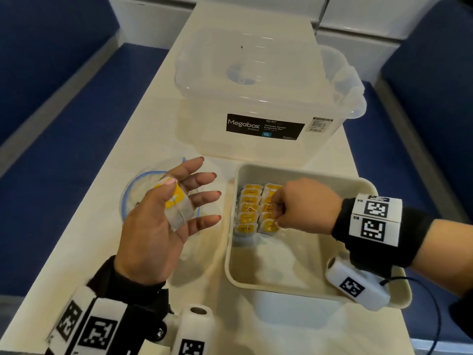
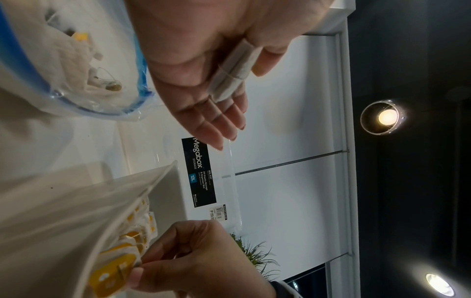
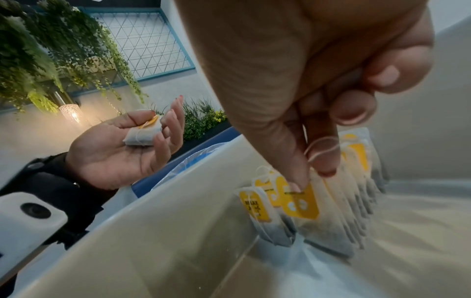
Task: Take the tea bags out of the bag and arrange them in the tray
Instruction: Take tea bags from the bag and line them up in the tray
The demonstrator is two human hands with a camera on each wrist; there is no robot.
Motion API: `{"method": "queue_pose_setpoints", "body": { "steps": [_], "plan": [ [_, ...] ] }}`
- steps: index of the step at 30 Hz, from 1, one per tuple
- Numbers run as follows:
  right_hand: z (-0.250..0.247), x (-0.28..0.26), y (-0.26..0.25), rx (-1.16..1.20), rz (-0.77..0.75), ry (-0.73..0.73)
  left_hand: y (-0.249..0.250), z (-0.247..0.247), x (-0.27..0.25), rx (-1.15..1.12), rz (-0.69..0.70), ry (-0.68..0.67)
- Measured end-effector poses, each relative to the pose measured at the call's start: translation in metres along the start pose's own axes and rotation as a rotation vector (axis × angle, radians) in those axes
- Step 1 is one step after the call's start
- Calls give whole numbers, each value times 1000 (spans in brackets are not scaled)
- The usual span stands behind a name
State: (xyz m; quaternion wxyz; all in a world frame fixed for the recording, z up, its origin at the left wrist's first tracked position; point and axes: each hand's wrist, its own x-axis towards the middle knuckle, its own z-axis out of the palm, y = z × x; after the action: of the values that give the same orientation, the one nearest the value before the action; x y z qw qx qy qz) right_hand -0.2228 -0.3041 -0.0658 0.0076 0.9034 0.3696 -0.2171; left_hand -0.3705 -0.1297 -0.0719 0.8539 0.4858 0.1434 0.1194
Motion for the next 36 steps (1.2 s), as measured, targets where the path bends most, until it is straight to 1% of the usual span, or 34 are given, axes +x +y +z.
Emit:
{"method": "queue_pose_setpoints", "body": {
  "steps": [3, 6, 11, 16, 19, 22, 25, 28, 30, 32, 33, 36],
  "plan": [
    [1, 1, 1, 22, 26, 23, -2, 1, 1, 3, 4, -4],
    [1, 2, 0, 38, 31, -5, -2, 1, 2, 17, 7, -6],
    [0, 5, -2, -17, 17, -20, -1, 2, 4, 65, 20, -17],
    [1, 5, -1, -66, -5, -30, 1, 4, 2, 131, 47, 25],
    [-13, 1, 0, -62, -21, -42, 6, 5, 2, 168, 68, 50],
    [-46, -3, 4, 103, -59, 73, 14, 9, 7, 232, 20, -16],
    [-80, -11, -1, 313, -170, 212, 21, 21, 19, 274, -38, -64],
    [-100, -25, -15, 442, -275, 286, 22, 44, 27, 235, -60, -142],
    [-104, -32, -23, 429, -320, 299, 22, 58, 28, 195, -78, -197],
    [-105, -38, -27, 371, -314, 310, 21, 69, 26, 197, -74, -242],
    [-105, -40, -28, 337, -299, 314, 19, 72, 26, 205, -70, -231],
    [-106, -45, -28, 273, -233, 333, 14, 77, 26, 243, -37, -141]
  ]
}}
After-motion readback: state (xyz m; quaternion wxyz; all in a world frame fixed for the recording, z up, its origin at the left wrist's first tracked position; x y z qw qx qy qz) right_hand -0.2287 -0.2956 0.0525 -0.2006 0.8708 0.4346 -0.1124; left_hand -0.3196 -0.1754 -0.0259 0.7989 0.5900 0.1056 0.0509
